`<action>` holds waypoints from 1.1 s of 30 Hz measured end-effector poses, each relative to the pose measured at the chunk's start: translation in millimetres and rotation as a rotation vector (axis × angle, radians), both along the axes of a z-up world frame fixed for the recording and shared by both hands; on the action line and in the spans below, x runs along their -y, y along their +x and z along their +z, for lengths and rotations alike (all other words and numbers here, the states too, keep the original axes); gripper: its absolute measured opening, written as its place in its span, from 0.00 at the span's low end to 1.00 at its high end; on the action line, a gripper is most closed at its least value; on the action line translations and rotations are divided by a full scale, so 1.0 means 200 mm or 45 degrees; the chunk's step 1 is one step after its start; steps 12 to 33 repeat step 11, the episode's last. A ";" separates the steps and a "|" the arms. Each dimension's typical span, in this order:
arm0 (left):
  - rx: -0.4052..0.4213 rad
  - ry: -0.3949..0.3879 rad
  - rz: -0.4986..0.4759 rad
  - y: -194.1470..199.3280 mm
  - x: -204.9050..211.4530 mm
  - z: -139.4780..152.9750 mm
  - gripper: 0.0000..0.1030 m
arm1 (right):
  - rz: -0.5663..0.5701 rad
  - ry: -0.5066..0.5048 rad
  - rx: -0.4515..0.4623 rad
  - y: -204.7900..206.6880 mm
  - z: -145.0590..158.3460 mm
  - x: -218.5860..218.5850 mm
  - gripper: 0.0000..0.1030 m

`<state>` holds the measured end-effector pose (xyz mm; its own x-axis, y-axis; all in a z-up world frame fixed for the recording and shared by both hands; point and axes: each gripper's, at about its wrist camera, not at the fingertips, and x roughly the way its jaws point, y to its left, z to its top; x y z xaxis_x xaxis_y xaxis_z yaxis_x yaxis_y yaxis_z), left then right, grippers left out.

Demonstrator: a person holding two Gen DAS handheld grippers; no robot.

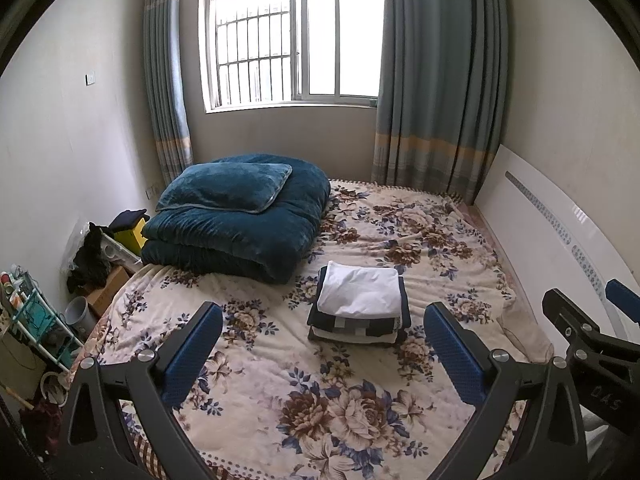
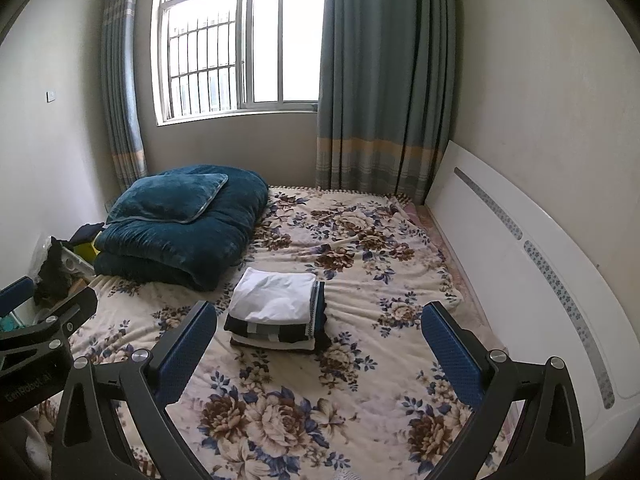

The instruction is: Fold small clothes

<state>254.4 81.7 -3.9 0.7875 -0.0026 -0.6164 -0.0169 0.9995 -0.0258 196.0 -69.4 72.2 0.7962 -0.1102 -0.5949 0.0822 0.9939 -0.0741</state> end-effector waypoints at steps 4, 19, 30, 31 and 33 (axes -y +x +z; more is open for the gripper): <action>0.005 0.004 0.003 0.00 0.00 0.01 1.00 | 0.000 -0.001 0.002 -0.01 0.00 0.00 1.00; 0.011 0.006 0.016 0.00 0.00 0.02 1.00 | -0.002 0.005 0.005 -0.02 -0.01 0.00 1.00; 0.011 0.006 0.016 0.00 0.00 0.02 1.00 | -0.002 0.005 0.005 -0.02 -0.01 0.00 1.00; 0.011 0.006 0.016 0.00 0.00 0.02 1.00 | -0.002 0.005 0.005 -0.02 -0.01 0.00 1.00; 0.011 0.006 0.016 0.00 0.00 0.02 1.00 | -0.002 0.005 0.005 -0.02 -0.01 0.00 1.00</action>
